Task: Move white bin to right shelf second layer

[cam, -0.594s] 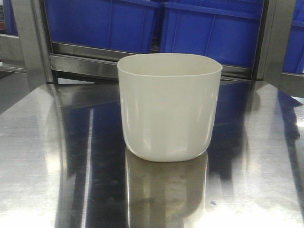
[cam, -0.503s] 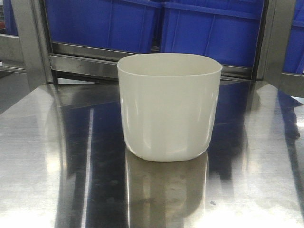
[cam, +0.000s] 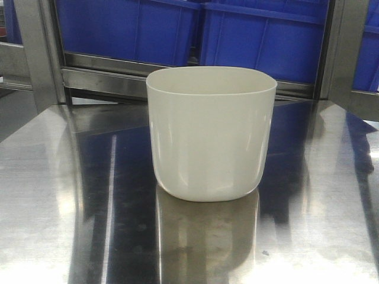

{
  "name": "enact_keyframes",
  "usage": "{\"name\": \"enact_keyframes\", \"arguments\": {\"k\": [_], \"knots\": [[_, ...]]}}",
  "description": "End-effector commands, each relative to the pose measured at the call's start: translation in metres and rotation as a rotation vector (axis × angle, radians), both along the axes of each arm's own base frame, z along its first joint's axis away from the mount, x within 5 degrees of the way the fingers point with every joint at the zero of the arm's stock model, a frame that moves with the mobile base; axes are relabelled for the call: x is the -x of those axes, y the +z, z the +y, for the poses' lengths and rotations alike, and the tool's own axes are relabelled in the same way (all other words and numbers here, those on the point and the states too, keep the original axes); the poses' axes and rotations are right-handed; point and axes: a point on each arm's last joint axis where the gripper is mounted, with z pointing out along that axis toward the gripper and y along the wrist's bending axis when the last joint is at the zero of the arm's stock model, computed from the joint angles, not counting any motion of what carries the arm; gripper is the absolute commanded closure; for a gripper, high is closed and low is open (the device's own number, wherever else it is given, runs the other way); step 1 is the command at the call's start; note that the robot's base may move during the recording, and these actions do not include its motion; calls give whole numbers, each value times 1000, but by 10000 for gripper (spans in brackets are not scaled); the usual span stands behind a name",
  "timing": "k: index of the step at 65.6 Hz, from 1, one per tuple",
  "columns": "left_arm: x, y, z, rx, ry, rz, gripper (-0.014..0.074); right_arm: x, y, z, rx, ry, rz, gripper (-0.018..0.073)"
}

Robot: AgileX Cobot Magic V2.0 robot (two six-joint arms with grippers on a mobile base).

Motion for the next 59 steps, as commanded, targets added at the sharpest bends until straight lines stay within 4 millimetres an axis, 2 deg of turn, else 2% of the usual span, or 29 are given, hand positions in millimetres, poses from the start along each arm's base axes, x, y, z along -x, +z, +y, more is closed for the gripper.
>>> {"name": "enact_keyframes", "arguments": {"k": [1,59], "knots": [[0,-3,0,23,3,-64,512,2,14,0,9,-5,-119,540],[0,-3,0,23,3,-64,512,2,15,0,10,-5,-125,540]]}}
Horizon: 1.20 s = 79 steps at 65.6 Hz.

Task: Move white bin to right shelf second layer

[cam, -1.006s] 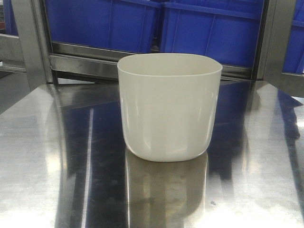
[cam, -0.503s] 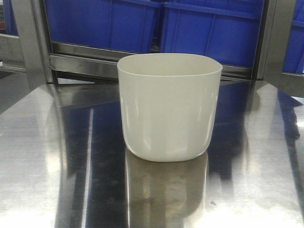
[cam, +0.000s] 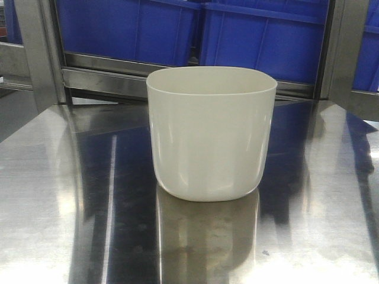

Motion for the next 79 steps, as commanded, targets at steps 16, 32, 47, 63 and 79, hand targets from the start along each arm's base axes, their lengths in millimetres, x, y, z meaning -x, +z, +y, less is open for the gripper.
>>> {"name": "enact_keyframes", "arguments": {"k": [16,32,47,63,79], "knots": [[0,-3,0,23,3,-64,512,3,23,0,15,-5,-214,540],[0,-3,0,23,3,-64,512,3,24,0,15,-5,-224,540],[0,-3,0,23,3,-64,512,-12,30,0,-75,8,-85,540],[0,-3,0,23,3,-64,512,-33,71,0,-78,13,-21,540],[0,-3,0,23,3,-64,512,-64,136,-1,-81,14,32,540]]}}
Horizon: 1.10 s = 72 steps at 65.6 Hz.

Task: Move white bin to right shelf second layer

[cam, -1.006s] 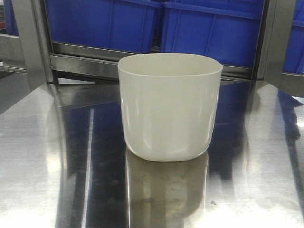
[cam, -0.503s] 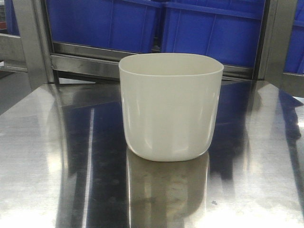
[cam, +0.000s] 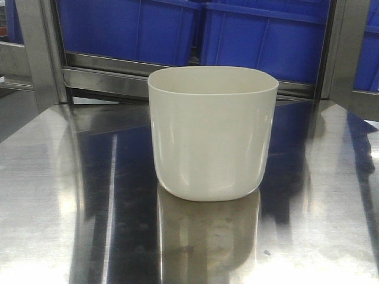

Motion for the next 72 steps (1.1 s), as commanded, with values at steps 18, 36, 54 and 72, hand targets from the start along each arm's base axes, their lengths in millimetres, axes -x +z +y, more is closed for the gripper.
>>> {"name": "enact_keyframes", "arguments": {"k": [18,36,54,72], "knots": [[0,-3,0,23,3,-64,512,-67,69,8,5,60,54,540],[0,-3,0,23,3,-64,512,-121,65,49,24,235,359,540],[0,-3,0,23,3,-64,512,-149,51,108,80,419,490,498],[0,-3,0,23,3,-64,512,-151,56,124,81,469,427,20]]}}
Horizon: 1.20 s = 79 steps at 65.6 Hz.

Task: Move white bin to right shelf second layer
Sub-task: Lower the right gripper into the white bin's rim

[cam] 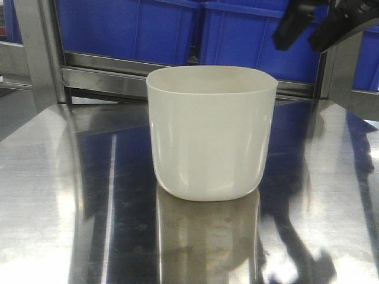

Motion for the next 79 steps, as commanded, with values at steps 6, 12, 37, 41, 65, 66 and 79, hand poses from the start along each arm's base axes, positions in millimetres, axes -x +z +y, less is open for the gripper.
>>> {"name": "enact_keyframes", "arguments": {"k": [6,12,37,41,65,66,79], "knots": [[0,-3,0,23,3,-64,512,0,30,0,-44,4,-116,42],[0,-3,0,23,3,-64,512,1,36,0,-40,6,-105,62],[0,-3,0,23,3,-64,512,-9,40,7,19,16,37,64],[0,-3,0,23,3,-64,512,-11,37,12,29,29,56,64],[0,-3,0,23,3,-64,512,-27,17,39,59,82,110,64],[0,-3,0,23,3,-64,512,-29,15,40,62,82,116,64],[0,-3,0,23,3,-64,512,-37,0,45,83,82,158,64]]}}
